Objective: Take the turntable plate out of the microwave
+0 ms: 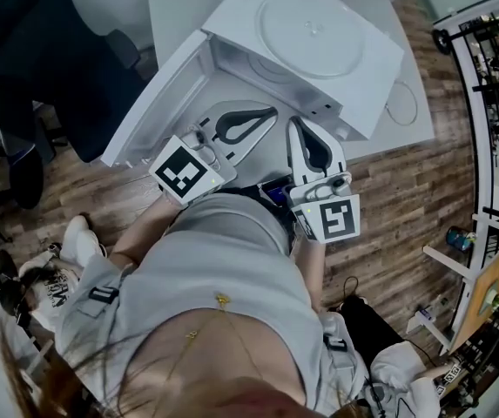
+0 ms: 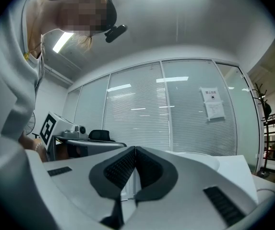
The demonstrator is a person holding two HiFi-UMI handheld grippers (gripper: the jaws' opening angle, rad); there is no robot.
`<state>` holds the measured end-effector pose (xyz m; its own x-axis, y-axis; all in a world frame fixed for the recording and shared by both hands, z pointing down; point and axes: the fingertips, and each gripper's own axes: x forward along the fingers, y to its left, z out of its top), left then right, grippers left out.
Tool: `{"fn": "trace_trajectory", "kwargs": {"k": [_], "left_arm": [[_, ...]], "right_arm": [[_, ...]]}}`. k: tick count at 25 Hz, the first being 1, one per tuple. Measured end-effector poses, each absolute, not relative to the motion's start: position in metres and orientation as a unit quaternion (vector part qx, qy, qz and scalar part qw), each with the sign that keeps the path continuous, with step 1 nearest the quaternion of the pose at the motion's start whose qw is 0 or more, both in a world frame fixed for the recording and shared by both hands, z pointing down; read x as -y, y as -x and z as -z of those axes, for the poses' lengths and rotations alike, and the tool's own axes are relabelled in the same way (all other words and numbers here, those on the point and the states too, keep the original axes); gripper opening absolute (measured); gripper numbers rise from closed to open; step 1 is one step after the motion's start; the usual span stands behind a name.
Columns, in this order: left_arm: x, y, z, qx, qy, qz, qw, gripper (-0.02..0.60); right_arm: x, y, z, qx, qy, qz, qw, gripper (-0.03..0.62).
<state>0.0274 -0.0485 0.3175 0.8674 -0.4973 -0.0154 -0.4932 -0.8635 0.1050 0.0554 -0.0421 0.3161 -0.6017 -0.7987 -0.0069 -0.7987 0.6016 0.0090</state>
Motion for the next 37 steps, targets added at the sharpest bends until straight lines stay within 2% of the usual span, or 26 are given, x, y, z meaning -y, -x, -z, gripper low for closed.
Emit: {"fn": "trace_trajectory", "kwargs": {"k": [37], "left_arm": [[0.055,-0.026,-0.333,0.257,-0.964,0.005,0.064,0.031]], "right_arm": [[0.049,-0.054,-0.330,-0.895,0.445,0.005,-0.028,0.017]]}}
